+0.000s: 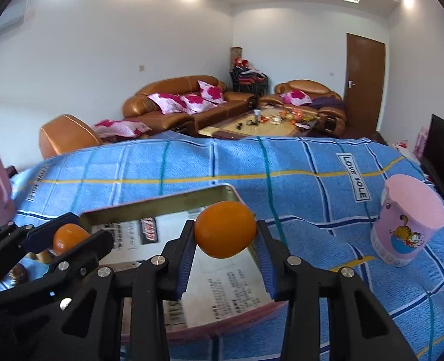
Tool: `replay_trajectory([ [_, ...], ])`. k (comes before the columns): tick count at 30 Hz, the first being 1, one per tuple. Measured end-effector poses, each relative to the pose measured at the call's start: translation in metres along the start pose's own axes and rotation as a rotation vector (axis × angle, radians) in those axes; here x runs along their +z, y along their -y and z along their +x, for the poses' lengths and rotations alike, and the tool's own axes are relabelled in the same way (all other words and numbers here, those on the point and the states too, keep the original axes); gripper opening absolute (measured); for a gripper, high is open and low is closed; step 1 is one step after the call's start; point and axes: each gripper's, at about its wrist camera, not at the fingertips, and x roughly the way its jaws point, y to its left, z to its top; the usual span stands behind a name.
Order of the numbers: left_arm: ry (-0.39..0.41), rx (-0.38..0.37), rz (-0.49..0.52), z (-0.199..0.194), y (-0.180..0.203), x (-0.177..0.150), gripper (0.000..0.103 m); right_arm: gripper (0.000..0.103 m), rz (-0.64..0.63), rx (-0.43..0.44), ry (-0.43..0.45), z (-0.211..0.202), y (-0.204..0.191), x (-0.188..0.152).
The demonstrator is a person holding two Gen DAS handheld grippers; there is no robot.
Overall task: Organize fruits
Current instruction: 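Carry both oranges into the paper-lined tin and open both tools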
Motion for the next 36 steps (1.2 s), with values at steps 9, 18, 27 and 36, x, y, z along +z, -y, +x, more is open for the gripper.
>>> replay_trajectory([
  [9, 0.0, 0.106, 0.06, 0.009, 0.001, -0.007, 0.042, 0.042, -0.033, 0.007, -0.058, 0.013, -0.006, -0.006],
  [18, -0.011, 0.128, 0.057, 0.015, -0.001, -0.01, 0.042, 0.042, -0.009, 0.032, -0.115, 0.024, -0.004, -0.011],
  [27, 0.082, 0.226, 0.039, -0.005, -0.005, -0.006, 0.077, 0.043, 0.045, 0.059, -0.092, 0.021, 0.002, -0.008],
  [36, 0.18, 0.28, -0.021, -0.037, -0.031, -0.007, 0.103, 0.074, 0.201, 0.162, 0.068, 0.001, 0.019, -0.004],
])
